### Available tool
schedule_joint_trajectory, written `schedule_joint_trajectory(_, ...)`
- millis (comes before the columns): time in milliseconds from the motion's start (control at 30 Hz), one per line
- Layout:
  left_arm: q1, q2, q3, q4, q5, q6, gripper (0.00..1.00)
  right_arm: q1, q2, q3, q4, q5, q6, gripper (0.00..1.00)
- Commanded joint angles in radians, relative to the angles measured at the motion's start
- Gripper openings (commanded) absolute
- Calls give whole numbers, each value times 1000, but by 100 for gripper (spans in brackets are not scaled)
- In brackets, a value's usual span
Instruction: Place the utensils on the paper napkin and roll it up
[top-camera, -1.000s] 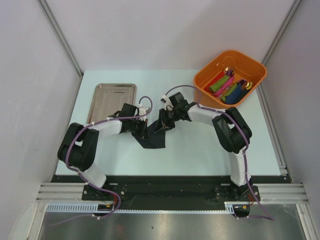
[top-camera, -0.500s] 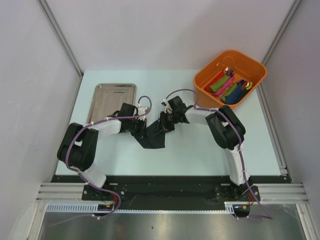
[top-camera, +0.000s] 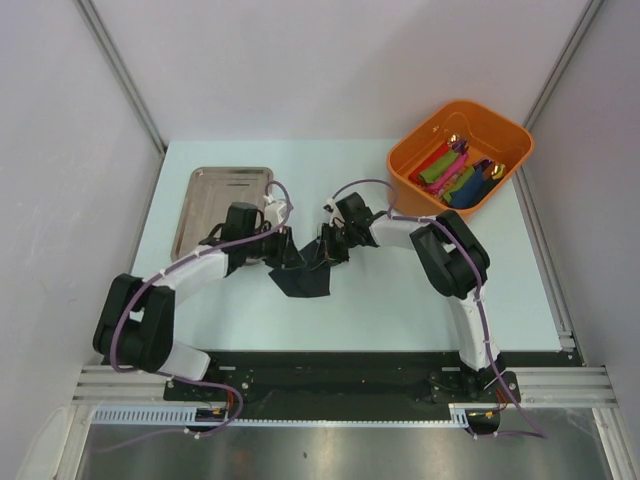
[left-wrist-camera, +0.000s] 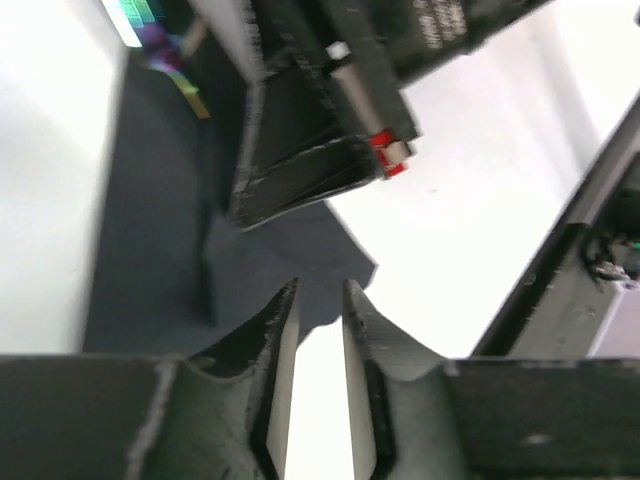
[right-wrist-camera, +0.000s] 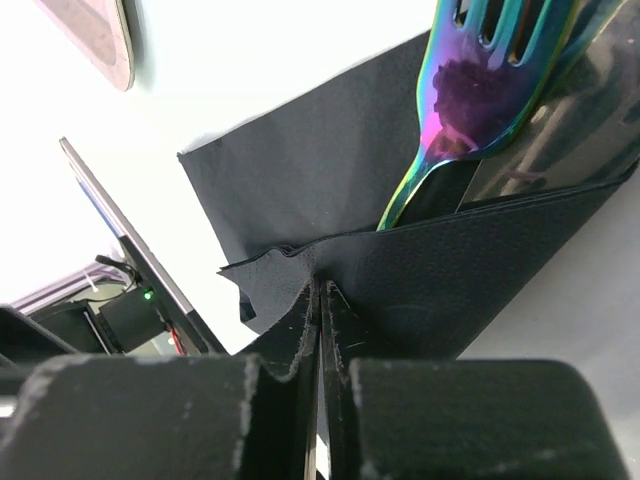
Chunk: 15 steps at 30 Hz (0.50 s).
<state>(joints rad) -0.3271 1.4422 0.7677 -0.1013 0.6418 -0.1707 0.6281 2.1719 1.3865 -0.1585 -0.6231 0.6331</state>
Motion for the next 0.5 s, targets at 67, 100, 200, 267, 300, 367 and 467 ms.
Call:
schedule_joint_trajectory(67,-52,125,-10,129,61,-153,21,-4,55,-17,-30,69,3,2)
schedule_joint_trajectory(100,-52,144,-7,133,56,-162,20,-5,52,-20,-21,66,5,2)
schedule_joint_trajectory(200,-55,185,7,149,39,-174,16,-5,45,-23,-18,62,8,1)
schedule_joint_trajectory(267,-59,217,25,143,38,-173,14,-5,45,-23,-16,59,10,1)
schedule_joint_trajectory(300,-62,228,30,138,36,-173,13,-5,45,-24,-10,54,13,2)
schedule_joint_trajectory(367,-63,268,42,121,32,-176,12,-8,37,-29,-4,48,16,1)
schedule_joint_trajectory(467,-61,320,61,74,25,-170,10,-10,17,-35,7,33,13,2)
